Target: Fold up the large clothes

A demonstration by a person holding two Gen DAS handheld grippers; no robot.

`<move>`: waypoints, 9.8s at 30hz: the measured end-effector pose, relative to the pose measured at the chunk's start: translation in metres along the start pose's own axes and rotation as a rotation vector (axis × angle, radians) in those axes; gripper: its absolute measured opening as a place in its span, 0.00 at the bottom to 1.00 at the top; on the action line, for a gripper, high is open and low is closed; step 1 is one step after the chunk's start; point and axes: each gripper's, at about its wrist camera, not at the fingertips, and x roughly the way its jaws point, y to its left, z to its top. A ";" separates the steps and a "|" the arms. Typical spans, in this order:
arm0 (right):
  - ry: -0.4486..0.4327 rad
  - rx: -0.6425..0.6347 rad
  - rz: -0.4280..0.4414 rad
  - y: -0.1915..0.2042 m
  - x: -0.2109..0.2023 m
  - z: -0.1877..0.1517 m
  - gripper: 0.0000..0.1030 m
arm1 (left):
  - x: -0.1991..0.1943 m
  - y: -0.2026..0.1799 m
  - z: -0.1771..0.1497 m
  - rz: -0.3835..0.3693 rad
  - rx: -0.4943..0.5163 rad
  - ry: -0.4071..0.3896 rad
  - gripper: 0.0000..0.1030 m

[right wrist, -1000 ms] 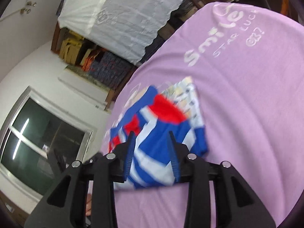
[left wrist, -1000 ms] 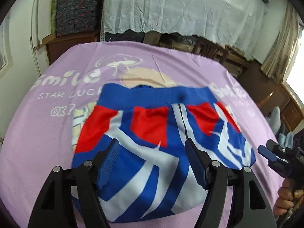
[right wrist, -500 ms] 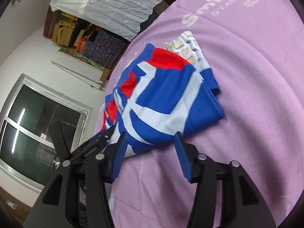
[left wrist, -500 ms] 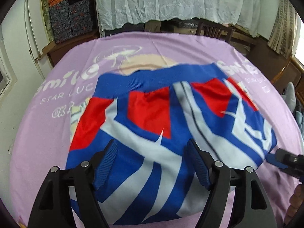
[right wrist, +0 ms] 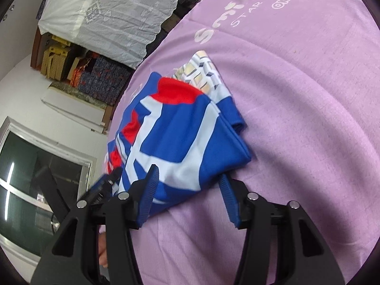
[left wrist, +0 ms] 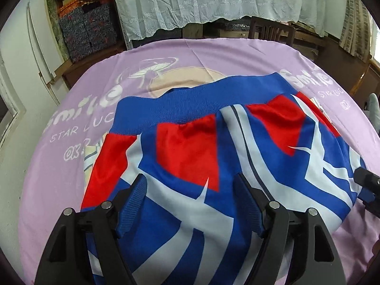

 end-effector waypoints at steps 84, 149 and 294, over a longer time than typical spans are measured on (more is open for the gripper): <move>0.101 -1.116 -0.020 0.275 0.147 -0.175 0.08 | -0.003 0.177 0.007 -0.122 -0.146 0.269 0.20; 0.205 -0.446 0.259 0.157 0.105 -0.008 0.49 | -0.090 0.146 -0.042 0.031 -0.326 -0.197 0.81; -0.353 -0.567 -0.302 0.057 -0.166 -0.065 0.86 | -0.185 -0.086 -0.070 -0.024 0.030 -0.293 0.96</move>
